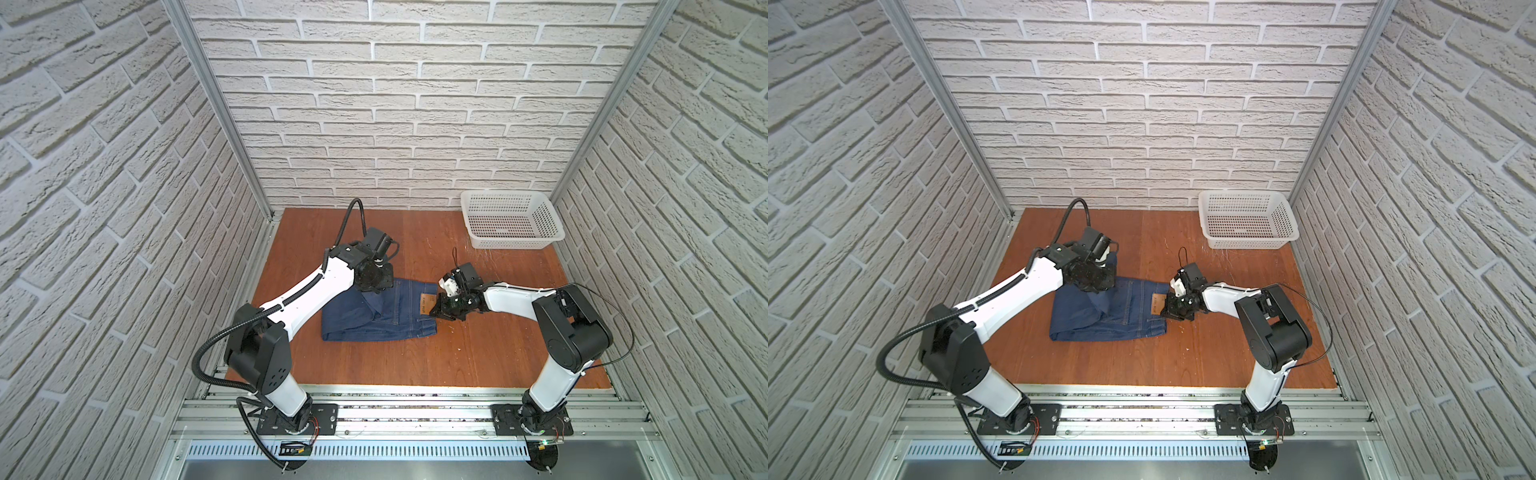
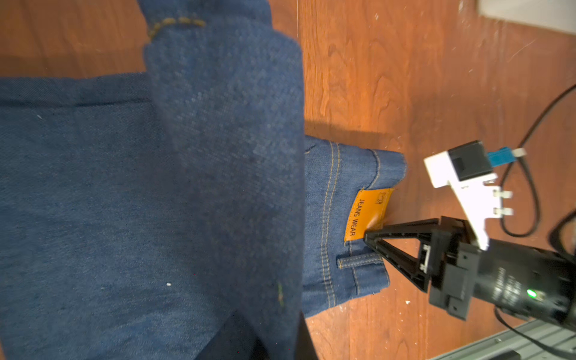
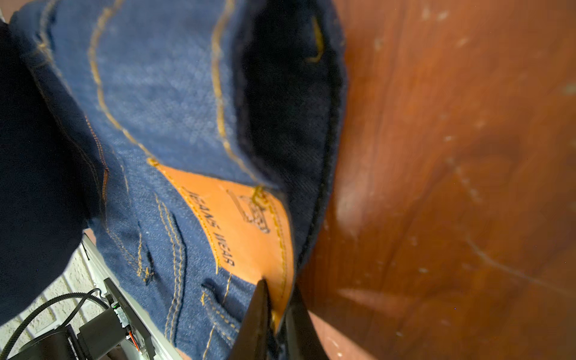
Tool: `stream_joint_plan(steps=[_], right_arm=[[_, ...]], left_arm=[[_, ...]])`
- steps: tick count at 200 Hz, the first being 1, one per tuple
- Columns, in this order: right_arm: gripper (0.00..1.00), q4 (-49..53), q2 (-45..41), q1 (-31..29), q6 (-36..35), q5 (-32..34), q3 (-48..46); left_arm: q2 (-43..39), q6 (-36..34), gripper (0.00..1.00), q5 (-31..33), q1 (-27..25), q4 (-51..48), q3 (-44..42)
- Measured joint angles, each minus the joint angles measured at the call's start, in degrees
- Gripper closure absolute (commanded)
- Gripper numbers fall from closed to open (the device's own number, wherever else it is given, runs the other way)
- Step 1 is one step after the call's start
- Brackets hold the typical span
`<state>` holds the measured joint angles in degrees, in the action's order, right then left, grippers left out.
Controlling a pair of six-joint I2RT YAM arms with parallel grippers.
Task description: Fold and stack the trousers
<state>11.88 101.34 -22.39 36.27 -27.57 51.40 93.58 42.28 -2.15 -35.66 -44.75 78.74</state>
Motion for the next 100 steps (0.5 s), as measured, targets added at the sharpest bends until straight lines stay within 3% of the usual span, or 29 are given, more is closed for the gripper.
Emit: stream_joint_plan(steps=[100], right_arm=[[0.86, -0.52, 0.02, -1.31, 1.51, 0.02, 0.0]], left_arm=[[11.34, 4.28, 1.0, 4.09, -6.36, 2.36, 3.72]])
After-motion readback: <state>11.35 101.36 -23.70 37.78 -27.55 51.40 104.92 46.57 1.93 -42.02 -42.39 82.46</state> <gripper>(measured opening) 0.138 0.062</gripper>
